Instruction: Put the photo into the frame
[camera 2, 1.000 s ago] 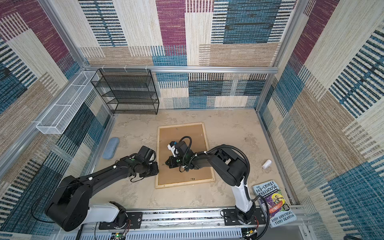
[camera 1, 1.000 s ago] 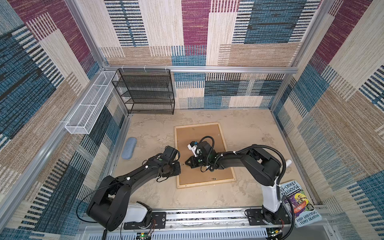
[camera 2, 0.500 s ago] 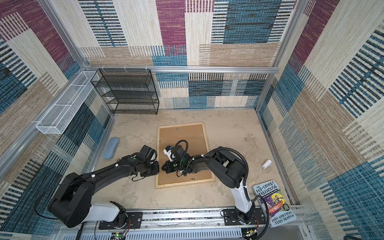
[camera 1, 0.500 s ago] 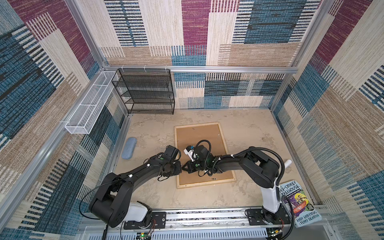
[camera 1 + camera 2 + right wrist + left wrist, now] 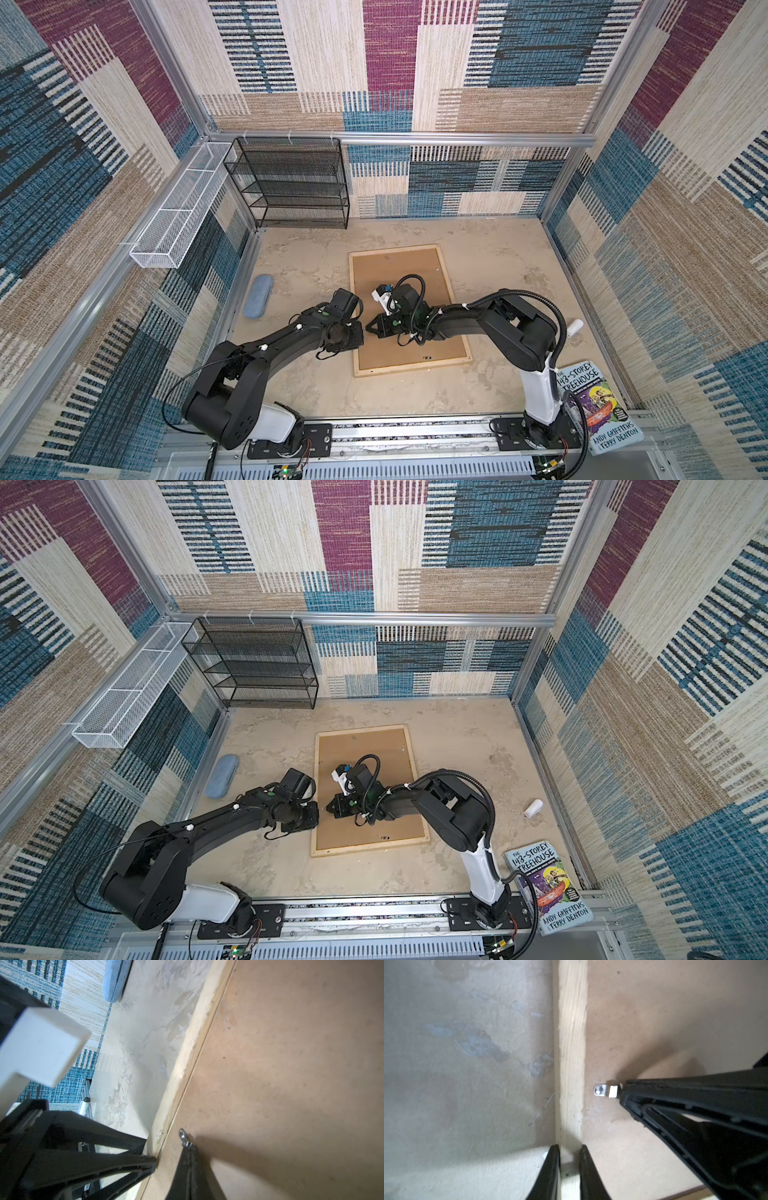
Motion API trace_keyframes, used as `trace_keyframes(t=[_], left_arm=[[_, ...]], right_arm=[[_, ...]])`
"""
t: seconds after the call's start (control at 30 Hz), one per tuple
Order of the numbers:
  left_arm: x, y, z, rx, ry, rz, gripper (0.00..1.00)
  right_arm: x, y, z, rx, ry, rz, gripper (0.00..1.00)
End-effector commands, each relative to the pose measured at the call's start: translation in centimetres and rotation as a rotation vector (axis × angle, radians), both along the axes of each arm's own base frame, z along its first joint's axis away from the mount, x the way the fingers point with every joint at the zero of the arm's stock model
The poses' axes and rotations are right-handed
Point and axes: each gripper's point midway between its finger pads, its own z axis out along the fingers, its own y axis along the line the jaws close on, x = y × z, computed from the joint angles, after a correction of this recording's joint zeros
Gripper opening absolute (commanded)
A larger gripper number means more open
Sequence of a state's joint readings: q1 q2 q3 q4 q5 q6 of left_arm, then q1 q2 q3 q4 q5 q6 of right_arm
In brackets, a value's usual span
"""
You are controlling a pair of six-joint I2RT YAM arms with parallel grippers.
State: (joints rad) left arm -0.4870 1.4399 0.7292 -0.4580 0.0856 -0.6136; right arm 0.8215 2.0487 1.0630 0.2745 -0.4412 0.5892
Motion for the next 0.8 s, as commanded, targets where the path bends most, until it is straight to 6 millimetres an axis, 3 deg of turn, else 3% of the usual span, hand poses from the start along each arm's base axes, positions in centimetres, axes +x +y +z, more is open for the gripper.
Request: trace_keyframes(t=[0.0,0.17,0.33,0.57,0.77], left_arm=[[0.3,0.4,-0.5,0.037,-0.012,-0.032,0.14],[1.2,-0.3,-0.4,0.011,-0.06,-0.054,0.19],[2.4,-0.4,0.1,0.015,-0.106,-0.053,0.21],[2.9,-0.6,-0.2,0.028,-0.093,-0.066,0.2],[3.0,-0.6,-0.5,0.034,-0.082,-0.065,0.21]], right_arm=[[-0.6,-3.9,-5.1,-0.229,0.083,-0.072,0.0],[-0.9,-2.2,-5.0,-0.177,0.082,0.027,0.0],[-0.9,-2.0,-5.1,-0.18,0.075,0.048,0.0],[0.9,-5.1,-4.4,-0.255,0.021,-0.058,0.0],[-1.8,-4.5,-3.7,-0.234,-0.013,0.061,0.0]])
